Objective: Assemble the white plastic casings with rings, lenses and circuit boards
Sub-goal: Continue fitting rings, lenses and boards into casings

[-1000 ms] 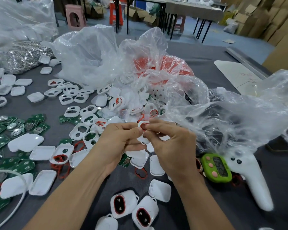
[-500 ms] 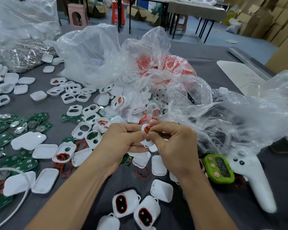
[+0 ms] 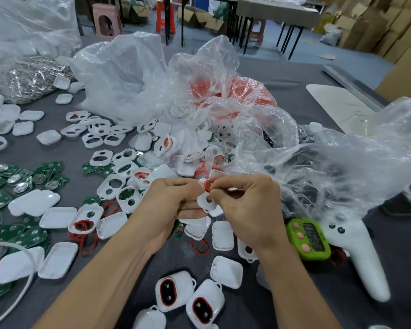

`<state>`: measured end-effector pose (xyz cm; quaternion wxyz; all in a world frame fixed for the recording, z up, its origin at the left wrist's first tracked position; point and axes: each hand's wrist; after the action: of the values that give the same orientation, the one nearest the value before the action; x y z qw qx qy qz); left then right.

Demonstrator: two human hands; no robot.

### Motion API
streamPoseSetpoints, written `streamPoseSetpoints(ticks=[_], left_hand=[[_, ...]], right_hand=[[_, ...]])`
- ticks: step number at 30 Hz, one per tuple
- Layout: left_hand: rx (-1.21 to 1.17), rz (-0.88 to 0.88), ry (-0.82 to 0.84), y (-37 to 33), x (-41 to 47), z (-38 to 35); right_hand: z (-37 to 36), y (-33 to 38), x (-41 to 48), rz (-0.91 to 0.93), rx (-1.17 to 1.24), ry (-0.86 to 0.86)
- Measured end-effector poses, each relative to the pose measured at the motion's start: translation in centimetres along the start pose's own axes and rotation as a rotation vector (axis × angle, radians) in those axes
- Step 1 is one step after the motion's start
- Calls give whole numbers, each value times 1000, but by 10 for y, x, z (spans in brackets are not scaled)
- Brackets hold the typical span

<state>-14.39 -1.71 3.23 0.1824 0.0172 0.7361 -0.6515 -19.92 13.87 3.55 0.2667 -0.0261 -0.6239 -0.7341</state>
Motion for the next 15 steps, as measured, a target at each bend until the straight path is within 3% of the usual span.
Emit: streamPoseSetpoints(ticks=[15], left_hand=[[64,-72,-19,-3,-2,-2]], right_hand=[[-2,10,-2,-37,109,-20]])
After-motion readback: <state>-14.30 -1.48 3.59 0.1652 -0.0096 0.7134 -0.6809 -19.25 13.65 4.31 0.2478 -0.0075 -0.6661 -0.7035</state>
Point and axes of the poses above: each hand's wrist, its own x-axis towards the middle knuckle, its own z-axis out of the back of the hand, y = z × x, and after that the axes turned 13 degrees about x, right-handed
